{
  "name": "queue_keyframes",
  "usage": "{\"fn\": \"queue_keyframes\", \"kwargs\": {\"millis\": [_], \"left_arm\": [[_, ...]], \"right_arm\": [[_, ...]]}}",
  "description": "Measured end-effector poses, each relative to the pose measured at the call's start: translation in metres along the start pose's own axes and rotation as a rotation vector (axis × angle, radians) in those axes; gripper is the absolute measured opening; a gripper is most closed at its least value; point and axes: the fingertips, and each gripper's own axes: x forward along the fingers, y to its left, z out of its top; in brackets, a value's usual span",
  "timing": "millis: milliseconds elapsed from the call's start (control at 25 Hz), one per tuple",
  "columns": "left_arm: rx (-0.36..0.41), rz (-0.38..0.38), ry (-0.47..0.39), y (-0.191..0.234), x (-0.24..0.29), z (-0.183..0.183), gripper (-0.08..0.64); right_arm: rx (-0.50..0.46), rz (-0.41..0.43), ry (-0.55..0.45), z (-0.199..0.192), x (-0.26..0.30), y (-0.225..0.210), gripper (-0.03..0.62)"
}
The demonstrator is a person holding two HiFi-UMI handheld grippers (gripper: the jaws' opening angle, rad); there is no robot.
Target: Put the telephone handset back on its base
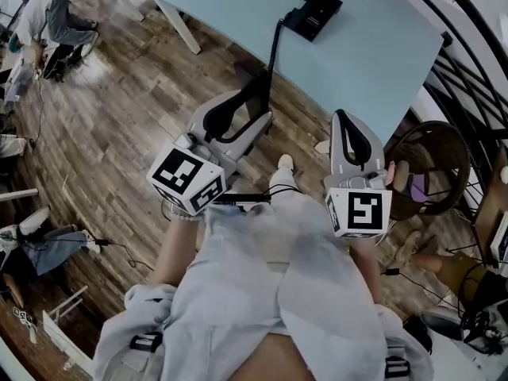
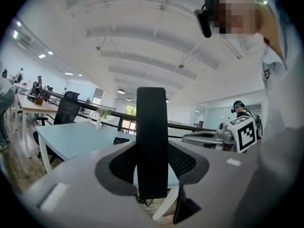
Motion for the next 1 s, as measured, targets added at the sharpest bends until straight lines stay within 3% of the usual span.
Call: {"fn": "queue_keyframes", "kwargs": {"millis": [600, 1000], "left_arm": [[-0.037, 0.095, -0.008, 0.025, 0.081, 0.014, 0.196], [-0.043, 0.138, -0.005, 0.035, 0.104, 0.016, 0.196]], "right_arm": [[0.003, 0.101, -0.010, -0.003, 0.069, -0.076, 0.006], [0.004, 0.111, -0.005, -0.009, 0.081, -0.103, 0.006]]}}
